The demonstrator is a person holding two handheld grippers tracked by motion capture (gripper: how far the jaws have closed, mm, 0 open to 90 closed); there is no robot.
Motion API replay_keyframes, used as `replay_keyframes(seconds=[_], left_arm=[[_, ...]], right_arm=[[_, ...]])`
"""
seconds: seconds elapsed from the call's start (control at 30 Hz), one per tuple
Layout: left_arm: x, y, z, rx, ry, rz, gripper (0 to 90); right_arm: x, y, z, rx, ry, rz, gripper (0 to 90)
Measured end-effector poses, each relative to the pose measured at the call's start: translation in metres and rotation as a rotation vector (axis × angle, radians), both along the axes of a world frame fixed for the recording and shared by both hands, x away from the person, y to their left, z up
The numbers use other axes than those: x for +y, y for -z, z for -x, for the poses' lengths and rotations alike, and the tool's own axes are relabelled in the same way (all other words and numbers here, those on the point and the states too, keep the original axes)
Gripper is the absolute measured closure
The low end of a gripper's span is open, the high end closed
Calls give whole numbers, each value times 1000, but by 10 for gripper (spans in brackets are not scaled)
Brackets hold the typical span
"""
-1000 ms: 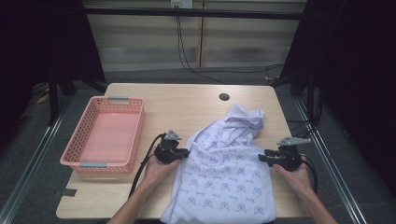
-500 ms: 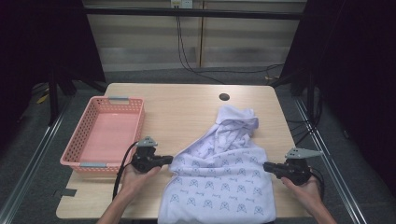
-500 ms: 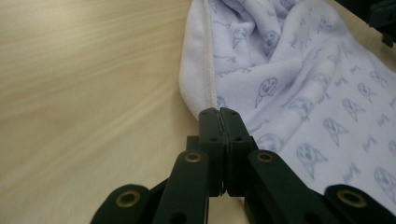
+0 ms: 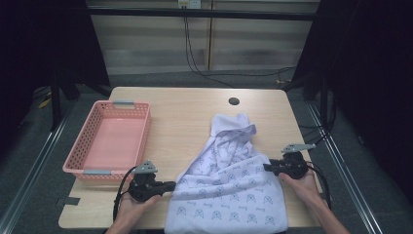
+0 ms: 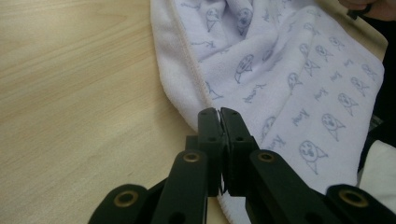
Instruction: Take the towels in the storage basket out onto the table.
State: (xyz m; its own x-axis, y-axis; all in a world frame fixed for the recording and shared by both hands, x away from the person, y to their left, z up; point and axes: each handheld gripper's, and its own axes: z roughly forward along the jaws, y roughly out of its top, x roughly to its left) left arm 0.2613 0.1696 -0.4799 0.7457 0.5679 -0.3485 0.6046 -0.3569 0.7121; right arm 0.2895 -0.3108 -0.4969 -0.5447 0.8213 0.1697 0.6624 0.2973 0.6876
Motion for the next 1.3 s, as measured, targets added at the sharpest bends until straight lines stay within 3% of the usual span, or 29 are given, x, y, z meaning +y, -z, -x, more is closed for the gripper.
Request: replay_keyframes(seconds=[0.07,0.17,0.2,0.23,0.27,0.3,0.33,0.4,0.53,0.57,0.63,0.67,0.7,0.73,0.87,0.9,0.93,0.97,1.13,1.2,1.3], left_arm=[[5,-3,2,-8,10,21,882],[14,-6,9,-8,3,46,884],[17,-6,14,-13,5,40,885],[22,-6,23,-4,18,66,886],[22,-6,23,-4,18,66,885],[25,-8,28,-15,25,70,885],[28,-12,33,-31,28,79,885],[32,-18,38,-22,27,107,884],[29,-14,39,-18,19,65,818],[27,-15,36,-24,14,68,791],[22,-17,30,-35,11,72,687],[18,-18,26,-44,19,77,682],[7,-19,16,-62,40,74,677],[7,-19,16,-62,40,74,679],[-16,-19,-11,-72,71,66,690],[-24,-16,-18,-73,65,56,700],[-35,-11,-28,-52,91,40,708],[-35,-11,-28,-52,91,40,715],[-59,3,-56,-44,92,-34,741],[-63,8,-67,-25,83,-25,718],[-71,17,-75,-38,97,-91,693]], right_arm=[[0,-4,7,1,-29,-25,878],[-6,-12,24,-8,-44,-55,884],[-8,-13,32,-4,-46,-55,884],[-11,-15,48,0,-61,-55,884],[-11,-15,48,0,-61,-55,884],[-13,-19,66,3,-79,-48,884],[-13,-19,66,3,-79,-48,884],[-14,-23,84,-8,-91,-61,883],[-17,-25,97,-13,-92,-47,837],[-16,-24,97,-21,-98,-35,792],[-14,-28,91,-49,-91,-37,615],[-14,-29,88,-58,-78,-43,596],[-14,-31,84,-68,-78,-49,590],[-14,-31,84,-68,-78,-49,590],[-11,-33,64,-92,-61,-51,570],[-8,-31,52,-95,-50,-47,569],[-7,-30,47,-89,-44,-54,569],[-7,-30,47,-89,-44,-54,569],[1,-20,20,-77,-46,-25,560],[5,-16,8,-68,-42,-11,554],[8,-11,-5,-64,-40,2,548]])
